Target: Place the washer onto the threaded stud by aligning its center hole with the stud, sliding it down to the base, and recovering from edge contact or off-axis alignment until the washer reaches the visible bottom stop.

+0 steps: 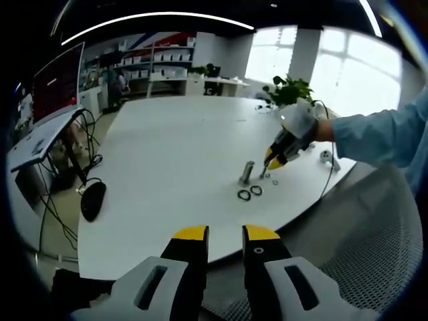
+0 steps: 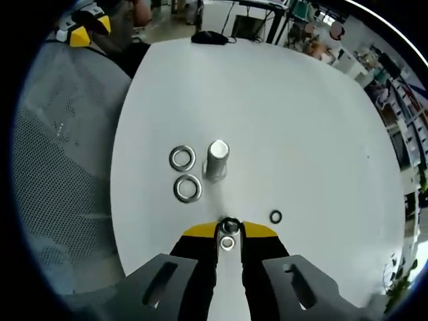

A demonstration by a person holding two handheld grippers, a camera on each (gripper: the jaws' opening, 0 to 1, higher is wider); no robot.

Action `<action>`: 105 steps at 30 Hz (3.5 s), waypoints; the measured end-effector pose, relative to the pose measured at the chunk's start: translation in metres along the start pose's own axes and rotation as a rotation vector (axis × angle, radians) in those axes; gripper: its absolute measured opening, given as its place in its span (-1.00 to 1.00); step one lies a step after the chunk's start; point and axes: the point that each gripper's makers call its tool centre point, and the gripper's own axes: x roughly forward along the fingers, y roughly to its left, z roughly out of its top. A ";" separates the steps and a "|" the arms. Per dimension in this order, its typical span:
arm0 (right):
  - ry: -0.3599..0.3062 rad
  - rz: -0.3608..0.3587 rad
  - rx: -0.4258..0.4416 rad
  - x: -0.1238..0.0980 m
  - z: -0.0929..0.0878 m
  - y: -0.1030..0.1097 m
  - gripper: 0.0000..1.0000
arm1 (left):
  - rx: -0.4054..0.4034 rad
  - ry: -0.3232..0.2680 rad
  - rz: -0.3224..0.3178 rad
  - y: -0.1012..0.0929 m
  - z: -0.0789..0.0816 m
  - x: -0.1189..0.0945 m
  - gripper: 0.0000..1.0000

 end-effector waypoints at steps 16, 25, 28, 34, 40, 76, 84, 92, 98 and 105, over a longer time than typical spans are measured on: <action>0.072 0.035 -0.017 0.020 -0.014 0.000 -0.73 | 0.000 -0.004 0.000 0.000 0.000 -0.001 -0.65; 0.106 0.061 -0.017 0.026 -0.021 0.003 -0.73 | 0.001 -0.001 -0.001 0.000 0.000 0.000 -0.65; 0.110 0.062 -0.019 0.026 -0.023 0.003 -0.72 | 0.001 -0.002 -0.002 0.000 0.000 0.000 -0.65; 0.115 0.058 -0.022 0.027 -0.023 0.003 -0.72 | 0.001 -0.002 -0.001 0.000 0.000 0.000 -0.65; 0.119 0.076 0.007 0.030 -0.026 0.009 -0.73 | 0.000 -0.002 -0.001 0.000 0.000 0.000 -0.65; -0.055 0.247 -0.048 0.000 0.012 0.064 -0.81 | -0.004 -0.005 0.000 0.001 0.001 0.000 -0.65; 0.036 0.327 -0.111 0.020 0.016 0.122 -0.72 | -0.007 -0.007 0.004 0.001 0.001 0.000 -0.65; 0.079 0.303 -0.180 0.027 0.020 0.125 -0.74 | -0.011 -0.012 0.007 0.002 0.001 -0.001 -0.65; 0.079 0.293 -0.200 0.028 0.019 0.123 -0.79 | -0.013 -0.015 0.006 0.002 0.002 -0.001 -0.65; 0.068 0.282 -0.185 0.027 0.017 0.120 -0.82 | -0.012 -0.015 0.004 0.001 0.002 -0.001 -0.65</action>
